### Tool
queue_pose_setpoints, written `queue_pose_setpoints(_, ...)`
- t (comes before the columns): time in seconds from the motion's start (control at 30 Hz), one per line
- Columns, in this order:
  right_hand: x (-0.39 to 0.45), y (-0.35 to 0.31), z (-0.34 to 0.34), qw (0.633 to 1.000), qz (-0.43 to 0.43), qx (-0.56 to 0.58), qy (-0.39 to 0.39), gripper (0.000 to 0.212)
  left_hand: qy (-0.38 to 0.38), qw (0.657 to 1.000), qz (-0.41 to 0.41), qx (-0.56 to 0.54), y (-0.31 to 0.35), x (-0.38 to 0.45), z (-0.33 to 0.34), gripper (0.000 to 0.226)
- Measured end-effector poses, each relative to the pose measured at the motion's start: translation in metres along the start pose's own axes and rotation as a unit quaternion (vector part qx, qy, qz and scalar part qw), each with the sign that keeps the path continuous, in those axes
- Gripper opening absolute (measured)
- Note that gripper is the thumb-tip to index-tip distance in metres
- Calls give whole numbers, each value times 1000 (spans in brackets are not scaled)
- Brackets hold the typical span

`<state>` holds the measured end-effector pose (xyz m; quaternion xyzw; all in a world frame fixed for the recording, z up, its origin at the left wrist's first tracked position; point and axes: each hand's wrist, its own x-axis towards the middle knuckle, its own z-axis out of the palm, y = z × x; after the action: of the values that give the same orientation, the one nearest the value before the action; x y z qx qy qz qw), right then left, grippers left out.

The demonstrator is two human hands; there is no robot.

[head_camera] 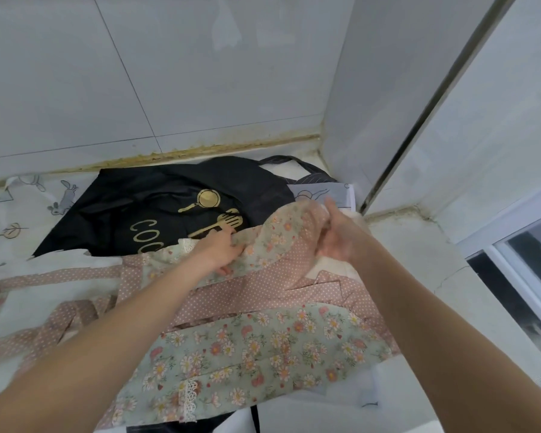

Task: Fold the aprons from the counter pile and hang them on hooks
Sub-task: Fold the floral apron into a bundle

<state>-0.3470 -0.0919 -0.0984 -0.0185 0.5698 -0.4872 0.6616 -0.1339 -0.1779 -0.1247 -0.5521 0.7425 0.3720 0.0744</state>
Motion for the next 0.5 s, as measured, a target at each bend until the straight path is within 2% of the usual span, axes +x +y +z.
queue_pose_setpoints(0.07, 9, -11, -1, 993, -22, 108, 35, 64, 16, 996, 28, 87, -6, 1, 4, 47)
queue_pose_setpoints(0.13, 8, -24, -7, 984, -74, 126, 102, 42, 22, 989, 49, 139, -13, 0, 5, 48)
queue_pose_setpoints(0.2, 6, -42, -16, 971, -134, 90, 177, 12, 30, 982, 68, 171, -22, -1, 6, 49)
queue_pose_setpoints(0.27, 2, -52, -21, 963, -175, 107, 175, 16, 38, 980, 77, 177, -30, -5, 9, 54)
queue_pose_setpoints(0.33, -4, -52, -20, 969, -163, 21, 186, 14, 67, 978, 79, 178, -31, -12, 14, 59)
queue_pose_setpoints(0.37, -2, -46, -19, 968, -135, -66, 203, 29, 91, 974, 85, 189, -29, -15, 17, 61)
queue_pose_setpoints(0.43, 4, -34, -17, 949, -85, -206, 222, 76, 134, 958, 117, 224, -22, -23, 23, 61)
queue_pose_setpoints(0.5, 12, -20, -16, 935, -87, -232, 254, 95, 148, 946, 164, 235, -15, -31, 27, 62)
